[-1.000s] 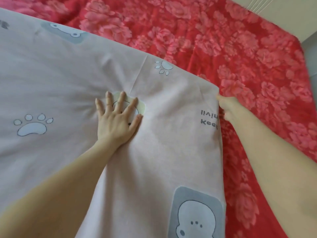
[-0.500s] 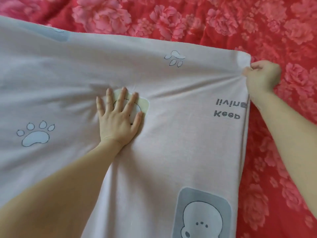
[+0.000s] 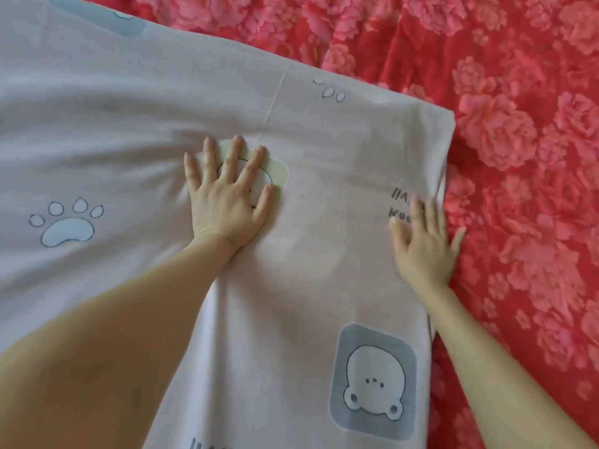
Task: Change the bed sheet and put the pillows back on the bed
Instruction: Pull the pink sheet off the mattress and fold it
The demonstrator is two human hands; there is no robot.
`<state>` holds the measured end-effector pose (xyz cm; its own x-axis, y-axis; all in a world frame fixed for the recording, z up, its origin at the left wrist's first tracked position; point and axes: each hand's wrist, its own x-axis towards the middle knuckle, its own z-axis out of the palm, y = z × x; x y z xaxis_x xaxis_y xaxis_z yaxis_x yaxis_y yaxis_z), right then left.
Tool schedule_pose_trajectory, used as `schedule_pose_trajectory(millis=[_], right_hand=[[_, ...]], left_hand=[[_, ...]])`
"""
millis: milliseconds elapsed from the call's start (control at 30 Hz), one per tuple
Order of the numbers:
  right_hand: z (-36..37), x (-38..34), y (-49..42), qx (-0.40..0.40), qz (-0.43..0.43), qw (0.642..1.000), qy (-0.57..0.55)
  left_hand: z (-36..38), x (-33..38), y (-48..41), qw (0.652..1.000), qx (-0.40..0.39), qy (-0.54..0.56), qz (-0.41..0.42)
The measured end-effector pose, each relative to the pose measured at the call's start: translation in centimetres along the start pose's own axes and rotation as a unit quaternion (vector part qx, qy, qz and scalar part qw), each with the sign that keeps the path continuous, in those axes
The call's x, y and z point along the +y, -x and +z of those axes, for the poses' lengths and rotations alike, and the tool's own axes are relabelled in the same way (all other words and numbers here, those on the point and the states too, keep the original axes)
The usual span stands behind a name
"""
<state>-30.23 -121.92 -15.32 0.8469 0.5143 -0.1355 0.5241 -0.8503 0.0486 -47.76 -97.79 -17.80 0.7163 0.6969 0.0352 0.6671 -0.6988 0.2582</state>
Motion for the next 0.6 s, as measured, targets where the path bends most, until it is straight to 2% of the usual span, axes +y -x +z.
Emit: schedule_pose_trajectory(millis=[33,67,100,167,233,267,367,500,600], right_hand=[[-0.7,1.4,0.0,-0.026,0.081,0.996,-0.015],[-1.6,1.3,1.2,-0.037,0.108,0.993,-0.024],[-1.9,0.0,3.4,-0.013,0.089,0.996,-0.02],[-2.6,-3.8,10.0,0.049,-0.02,0.998,-0.02],[-1.0,-5.5,16.1,0.043,-0.129,0.991,-0.02],[0.3,-5.3,17.9,0.035,-0.153,0.987,-0.019],[3.3,-3.3,17.8,0.047,-0.107,0.992,-0.049],[4.4,-3.4,17.3,0.093,-0.116,0.987,-0.053],[5.1,-3.2,17.1,0.122,-0.11,0.985,-0.051]], left_hand=[[0.0,0.0,0.0,1.0,-0.005,0.005,0.001],[0.0,0.0,0.0,1.0,-0.005,0.004,0.0],[0.0,0.0,0.0,1.0,-0.002,0.0,-0.003],[-0.1,0.0,0.1,1.0,-0.004,0.0,-0.001],[-0.2,0.1,0.0,1.0,-0.005,0.004,0.002],[-0.3,0.0,0.0,1.0,-0.006,0.002,0.002],[-0.3,0.0,0.2,1.0,-0.005,-0.014,0.003],[-0.7,0.2,0.4,0.999,-0.014,-0.034,0.014],[-1.0,0.3,1.3,0.998,-0.061,-0.028,0.009]])
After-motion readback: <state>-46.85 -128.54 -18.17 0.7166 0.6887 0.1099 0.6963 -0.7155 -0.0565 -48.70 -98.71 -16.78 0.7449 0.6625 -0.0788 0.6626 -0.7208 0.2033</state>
